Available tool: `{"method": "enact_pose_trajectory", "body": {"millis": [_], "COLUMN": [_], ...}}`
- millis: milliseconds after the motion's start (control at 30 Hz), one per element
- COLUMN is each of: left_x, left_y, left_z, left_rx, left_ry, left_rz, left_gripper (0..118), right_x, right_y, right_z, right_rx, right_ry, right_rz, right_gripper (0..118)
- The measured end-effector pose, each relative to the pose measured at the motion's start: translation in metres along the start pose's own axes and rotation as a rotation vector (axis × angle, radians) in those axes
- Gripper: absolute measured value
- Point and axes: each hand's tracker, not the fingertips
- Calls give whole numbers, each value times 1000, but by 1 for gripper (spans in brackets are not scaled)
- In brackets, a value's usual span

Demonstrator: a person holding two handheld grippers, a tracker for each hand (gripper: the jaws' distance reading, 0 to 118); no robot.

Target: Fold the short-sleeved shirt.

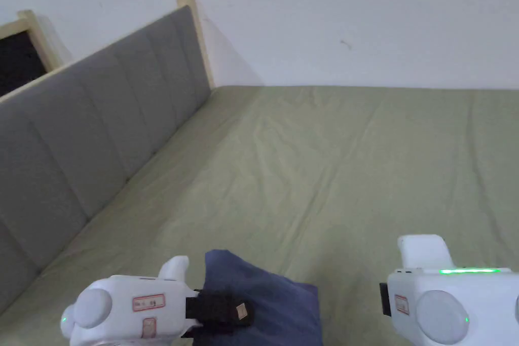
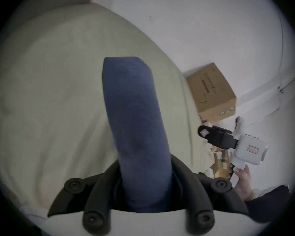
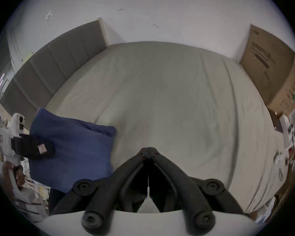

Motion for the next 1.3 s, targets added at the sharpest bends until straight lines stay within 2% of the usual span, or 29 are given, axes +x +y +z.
{"method": "enact_pose_trajectory", "body": {"millis": [100,167,267,367,533,767,800,833,900,933,967,1100,1200,1300], "left_x": [-27,-42,-63,-82,-101,-123,-125,-127,-132,-136,-139,-143,-135,-119], "left_y": [21,34,53,73,101,117,118,118,118,119,119,122,120,117], "left_z": [29,44,58,58,42,21,19,18,19,22,27,51,62,71], "left_rx": [21,29,12,-44,-119,-192,-198,-202,-199,-194,-183,-121,-117,-76], "left_ry": [95,144,205,286,451,540,553,584,691,727,741,822,976,992], "left_rz": [-17,-36,-74,-136,-238,-261,-260,-265,-288,-281,-272,-280,-378,-368], "left_gripper": [18,18,18,18,18,19,22,31,82,104,115,113,113,110], "right_x": [-39,-62,-89,-107,-119,-113,-112,-111,-109,-109,-108,-109,-108,-103], "right_y": [12,21,34,45,57,66,66,65,65,64,63,59,55,53], "right_z": [-12,-19,-28,-38,-56,-78,-79,-80,-83,-85,-87,-89,-88,-84], "right_rx": [9,15,25,33,25,-12,-13,-12,-17,-25,-32,-47,-56,-49], "right_ry": [31,42,60,38,-20,-20,-22,-26,-22,-18,-17,-9,-5,-13], "right_rz": [-5,18,59,54,26,9,9,9,10,8,5,5,9,9], "right_gripper": [0,0,0,0,0,0,0,0,0,0,0,0,0,0]}}
